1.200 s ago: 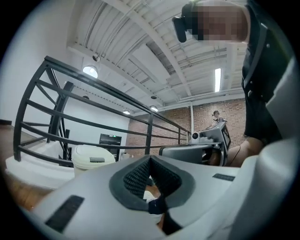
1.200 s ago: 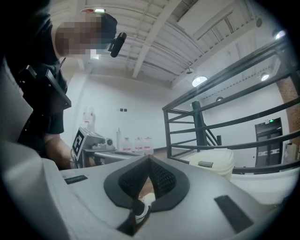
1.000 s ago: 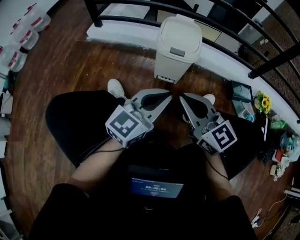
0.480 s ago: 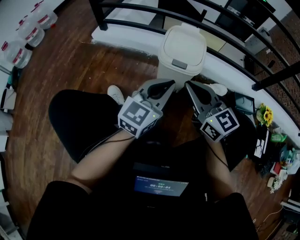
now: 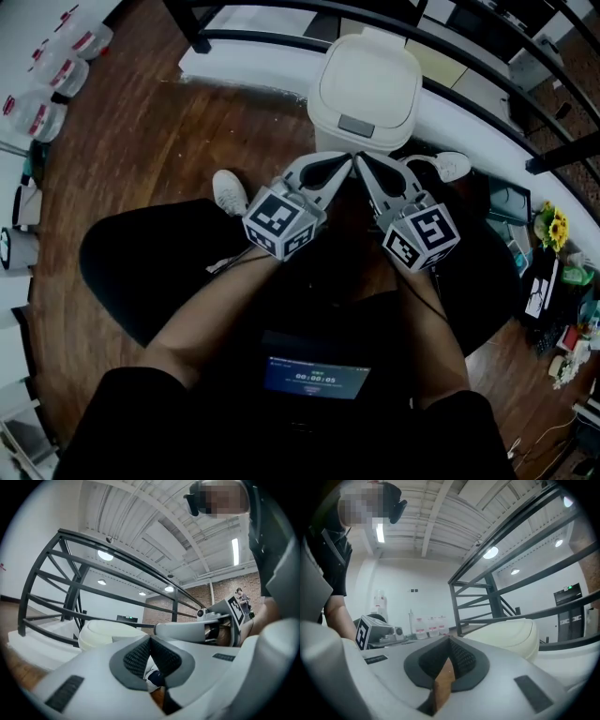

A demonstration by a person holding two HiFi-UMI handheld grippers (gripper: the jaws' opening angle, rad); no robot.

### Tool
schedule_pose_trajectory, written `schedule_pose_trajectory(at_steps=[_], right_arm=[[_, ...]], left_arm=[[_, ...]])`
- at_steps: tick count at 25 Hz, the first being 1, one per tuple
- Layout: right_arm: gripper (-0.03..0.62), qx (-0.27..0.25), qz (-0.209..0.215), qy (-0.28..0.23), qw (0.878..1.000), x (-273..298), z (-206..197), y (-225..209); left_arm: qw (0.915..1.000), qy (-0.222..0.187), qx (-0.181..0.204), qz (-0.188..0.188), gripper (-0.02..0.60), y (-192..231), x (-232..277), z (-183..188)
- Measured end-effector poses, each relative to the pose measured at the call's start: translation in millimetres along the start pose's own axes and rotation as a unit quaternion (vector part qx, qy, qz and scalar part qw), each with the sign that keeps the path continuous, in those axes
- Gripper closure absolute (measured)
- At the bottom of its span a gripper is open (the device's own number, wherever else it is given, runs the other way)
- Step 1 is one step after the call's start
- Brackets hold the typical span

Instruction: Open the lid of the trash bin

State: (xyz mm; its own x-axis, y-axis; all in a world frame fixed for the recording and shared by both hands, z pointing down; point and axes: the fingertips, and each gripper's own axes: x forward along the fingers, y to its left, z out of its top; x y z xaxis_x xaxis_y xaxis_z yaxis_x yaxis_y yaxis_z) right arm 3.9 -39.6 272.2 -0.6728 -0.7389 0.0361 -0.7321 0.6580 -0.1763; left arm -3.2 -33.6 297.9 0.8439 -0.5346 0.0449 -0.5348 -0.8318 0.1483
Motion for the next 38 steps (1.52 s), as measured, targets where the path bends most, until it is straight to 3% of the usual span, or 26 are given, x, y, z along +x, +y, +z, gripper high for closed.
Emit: schedule_pose_trajectory(at_steps=[9,22,29,33,38], right_arm=[[0.574,0.013,-0.038,0.005,0.999,5,-61,-50],[0.574,0.046,-0.049,0.093,0.993,27,-176,-90],[0.574,0.061,-0.048,0.113,0.991,30,-202,-96],[0.574,0.077,-0.06,0.121,0.988,35,-211,-106],[0.574,0.065,-0.051,0.151,0.985,39,-217,-106]], left_arm=[[0.9971,0.063,-0.031,0.032,0.561,35,30,-97],[0.98,0.171,-0.062,0.08,0.561,86,60,-237],[0.9652,0.228,-0.088,0.093,0.56,102,66,-310],[0.9633,0.228,-0.098,0.102,0.56,115,74,-334],[0.9562,0.261,-0.09,0.098,0.558,119,82,-351]])
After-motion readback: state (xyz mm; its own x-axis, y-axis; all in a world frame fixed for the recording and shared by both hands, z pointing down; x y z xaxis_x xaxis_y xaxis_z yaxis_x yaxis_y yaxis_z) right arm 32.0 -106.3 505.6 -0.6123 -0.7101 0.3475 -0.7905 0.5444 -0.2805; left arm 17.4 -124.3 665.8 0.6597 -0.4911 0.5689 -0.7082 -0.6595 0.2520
